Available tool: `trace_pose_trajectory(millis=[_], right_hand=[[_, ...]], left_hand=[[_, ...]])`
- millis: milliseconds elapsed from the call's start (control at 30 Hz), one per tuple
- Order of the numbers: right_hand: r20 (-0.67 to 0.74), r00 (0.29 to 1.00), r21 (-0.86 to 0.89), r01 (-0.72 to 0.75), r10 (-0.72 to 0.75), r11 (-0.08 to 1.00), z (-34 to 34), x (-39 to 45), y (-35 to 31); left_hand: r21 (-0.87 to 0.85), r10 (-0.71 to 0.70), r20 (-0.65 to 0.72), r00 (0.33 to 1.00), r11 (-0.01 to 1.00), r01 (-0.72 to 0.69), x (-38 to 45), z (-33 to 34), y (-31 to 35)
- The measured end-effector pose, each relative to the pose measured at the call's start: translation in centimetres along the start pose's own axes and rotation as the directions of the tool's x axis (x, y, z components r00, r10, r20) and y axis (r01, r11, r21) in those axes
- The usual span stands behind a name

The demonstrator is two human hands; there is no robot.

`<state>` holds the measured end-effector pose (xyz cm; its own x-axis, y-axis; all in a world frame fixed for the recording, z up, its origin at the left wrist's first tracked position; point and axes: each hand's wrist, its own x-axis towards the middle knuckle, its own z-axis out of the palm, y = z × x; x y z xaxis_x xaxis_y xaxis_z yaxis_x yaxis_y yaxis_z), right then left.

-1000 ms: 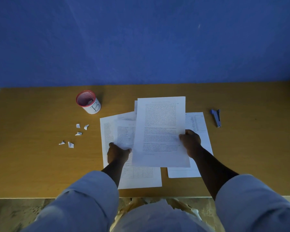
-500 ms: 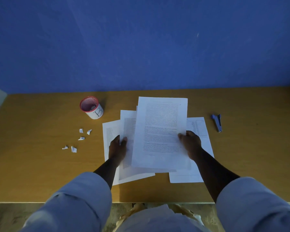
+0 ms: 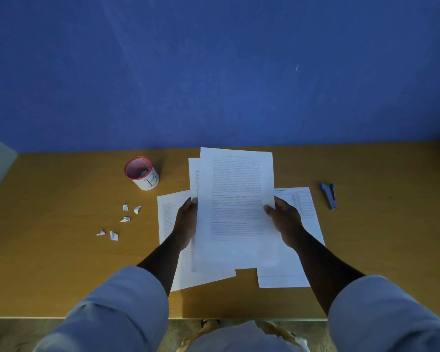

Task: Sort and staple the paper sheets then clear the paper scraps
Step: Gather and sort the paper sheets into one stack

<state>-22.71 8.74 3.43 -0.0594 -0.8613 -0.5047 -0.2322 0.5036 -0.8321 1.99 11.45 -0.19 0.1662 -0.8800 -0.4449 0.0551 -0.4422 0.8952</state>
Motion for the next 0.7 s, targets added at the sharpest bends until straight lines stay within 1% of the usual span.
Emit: trace_pose_trajectory(millis=[67, 167, 267, 333, 433, 567, 700], right_hand=[[-0.003, 1.0, -0.022, 0.017, -0.017, 1.0, -0.1, 0.1, 0.0], [-0.003, 1.0, 0.0, 0.015, -0.015, 1.0, -0.2, -0.1, 0.0], [0.019, 1.0, 0.024, 0.005, -0.006, 1.0, -0.2, -0.1, -0.1], [0.036, 0.999, 0.018, -0.011, 0.01, 1.0, -0.2, -0.1, -0.1], [0.065, 0.997, -0.02, -0.03, 0.031, 0.999, -0.3, 0.1, -0.1], [0.086, 0.996, -0.135, -0.012, 0.023, 0.991, -0.4, 0.0, -0.1], [0.046, 0.999, -0.157, 0.008, 0.0, 0.988, -0.5, -0.1, 0.0]], left_hand=[[-0.044, -0.026, 0.039, 0.999, 0.999, 0.028, -0.1, 0.3, 0.5], [-0.054, -0.093, 0.038, 0.995, 0.994, 0.095, -0.5, 0.9, 1.4], [0.04, -0.043, 0.018, 0.999, 0.998, 0.042, -0.8, 1.4, 1.9], [0.052, -0.038, 0.013, 0.999, 0.998, 0.037, -0.9, 1.5, 2.0], [0.062, -0.078, -0.006, 0.997, 0.995, 0.079, -0.8, 1.5, 1.8], [0.049, -0.127, -0.031, 0.991, 0.991, 0.128, -0.1, 1.4, 1.3], [0.045, -0.122, 0.003, 0.993, 0.992, 0.122, 0.0, 1.3, 1.1]])
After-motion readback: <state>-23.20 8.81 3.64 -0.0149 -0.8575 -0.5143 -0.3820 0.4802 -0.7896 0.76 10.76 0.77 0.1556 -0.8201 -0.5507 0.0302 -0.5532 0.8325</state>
